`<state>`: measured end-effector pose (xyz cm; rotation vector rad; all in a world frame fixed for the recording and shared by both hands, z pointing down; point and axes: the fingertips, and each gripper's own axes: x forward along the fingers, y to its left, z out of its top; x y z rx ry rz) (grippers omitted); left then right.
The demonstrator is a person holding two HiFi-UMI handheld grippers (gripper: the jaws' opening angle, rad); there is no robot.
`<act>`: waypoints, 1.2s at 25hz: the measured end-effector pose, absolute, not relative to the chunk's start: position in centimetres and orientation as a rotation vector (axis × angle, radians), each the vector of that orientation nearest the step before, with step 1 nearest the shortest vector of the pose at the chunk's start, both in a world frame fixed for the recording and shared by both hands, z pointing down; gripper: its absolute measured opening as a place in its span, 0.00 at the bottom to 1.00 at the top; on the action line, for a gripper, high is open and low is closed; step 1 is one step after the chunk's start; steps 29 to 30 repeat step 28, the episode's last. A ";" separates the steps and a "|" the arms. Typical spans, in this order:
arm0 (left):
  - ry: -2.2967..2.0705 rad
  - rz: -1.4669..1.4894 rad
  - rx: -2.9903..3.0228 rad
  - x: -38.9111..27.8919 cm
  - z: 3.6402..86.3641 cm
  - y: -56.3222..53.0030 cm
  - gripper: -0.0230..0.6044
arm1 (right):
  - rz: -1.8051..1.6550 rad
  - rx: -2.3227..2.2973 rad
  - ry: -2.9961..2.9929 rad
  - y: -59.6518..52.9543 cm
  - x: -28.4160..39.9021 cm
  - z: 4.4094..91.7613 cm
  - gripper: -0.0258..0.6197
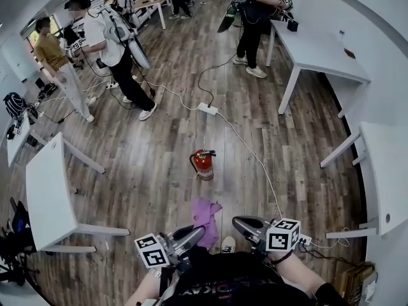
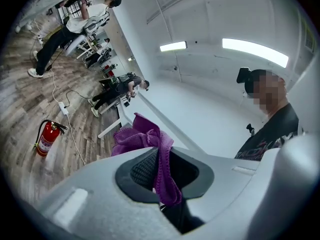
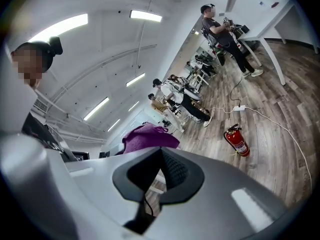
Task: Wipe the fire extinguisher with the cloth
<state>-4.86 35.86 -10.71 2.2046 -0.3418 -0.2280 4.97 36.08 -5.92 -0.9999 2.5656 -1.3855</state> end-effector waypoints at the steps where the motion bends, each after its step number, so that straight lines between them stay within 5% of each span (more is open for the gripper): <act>1: -0.337 -0.230 2.201 -4.7 -10.7 36.0 0.11 | -1.381 -0.996 2.575 36.2 4.9 -5.9 0.04; 30: -0.292 -0.268 2.160 -4.4 -10.4 36.6 0.11 | -1.353 -0.979 2.626 37.0 4.8 -6.0 0.04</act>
